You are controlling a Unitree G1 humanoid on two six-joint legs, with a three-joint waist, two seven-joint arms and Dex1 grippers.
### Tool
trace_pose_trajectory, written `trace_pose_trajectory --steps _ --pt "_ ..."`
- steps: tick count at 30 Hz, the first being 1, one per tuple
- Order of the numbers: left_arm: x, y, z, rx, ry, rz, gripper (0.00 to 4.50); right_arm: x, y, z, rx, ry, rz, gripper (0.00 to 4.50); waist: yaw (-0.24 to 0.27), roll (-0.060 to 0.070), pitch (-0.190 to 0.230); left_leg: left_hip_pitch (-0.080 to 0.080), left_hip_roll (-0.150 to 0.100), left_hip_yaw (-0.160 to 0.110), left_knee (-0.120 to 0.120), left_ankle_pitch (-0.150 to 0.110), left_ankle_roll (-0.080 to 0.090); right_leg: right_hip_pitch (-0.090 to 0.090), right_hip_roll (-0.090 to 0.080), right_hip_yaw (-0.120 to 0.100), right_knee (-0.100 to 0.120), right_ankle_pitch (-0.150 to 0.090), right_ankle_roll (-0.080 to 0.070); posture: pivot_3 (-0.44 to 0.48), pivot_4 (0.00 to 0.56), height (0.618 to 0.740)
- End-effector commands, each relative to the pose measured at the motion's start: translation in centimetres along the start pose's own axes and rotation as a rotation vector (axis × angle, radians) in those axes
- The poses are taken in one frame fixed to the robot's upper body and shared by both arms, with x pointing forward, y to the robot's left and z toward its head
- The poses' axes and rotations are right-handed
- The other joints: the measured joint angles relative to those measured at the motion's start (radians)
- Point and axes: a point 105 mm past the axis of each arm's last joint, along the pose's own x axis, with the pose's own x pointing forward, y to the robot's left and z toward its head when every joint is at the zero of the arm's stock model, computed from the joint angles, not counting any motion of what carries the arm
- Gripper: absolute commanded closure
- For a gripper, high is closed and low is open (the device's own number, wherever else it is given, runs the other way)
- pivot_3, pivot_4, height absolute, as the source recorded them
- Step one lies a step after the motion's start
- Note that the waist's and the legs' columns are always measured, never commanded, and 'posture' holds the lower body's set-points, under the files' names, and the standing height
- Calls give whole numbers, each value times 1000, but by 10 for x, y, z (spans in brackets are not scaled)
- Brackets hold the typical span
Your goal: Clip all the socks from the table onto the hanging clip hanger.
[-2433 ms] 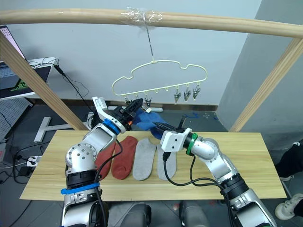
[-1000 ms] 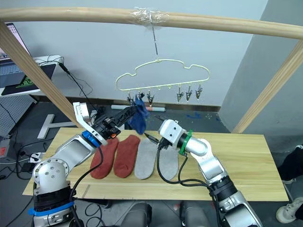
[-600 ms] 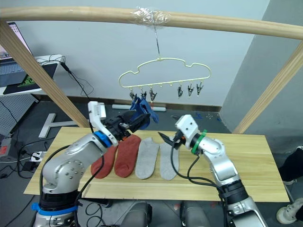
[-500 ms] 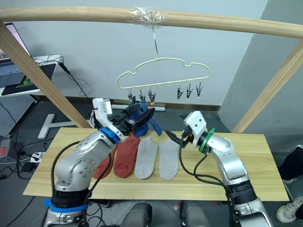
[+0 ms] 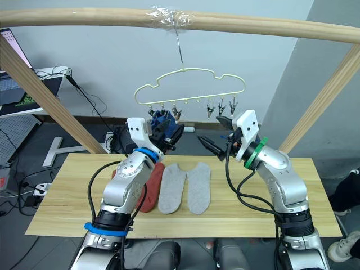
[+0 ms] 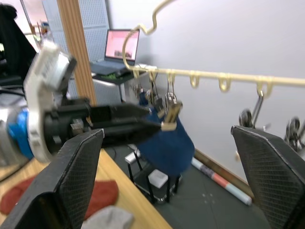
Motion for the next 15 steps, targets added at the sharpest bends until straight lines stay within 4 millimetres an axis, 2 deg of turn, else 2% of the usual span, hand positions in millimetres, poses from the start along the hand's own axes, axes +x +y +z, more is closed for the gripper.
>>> trace_pose_trajectory --steps 1,15 --pt "8 5 13 46 -63 34 1787 1 3 29 -28 -79 6 0 0 0 0 0 0 0 0 0 0 0 0 0 0 0 0 -10 206 740" --pt "26 3 18 68 -100 16 1787 5 -3 33 -39 -82 -11 0 -6 0 0 -2 0 0 0 0 0 -1 0 -1 0 0 0 -25 208 740"
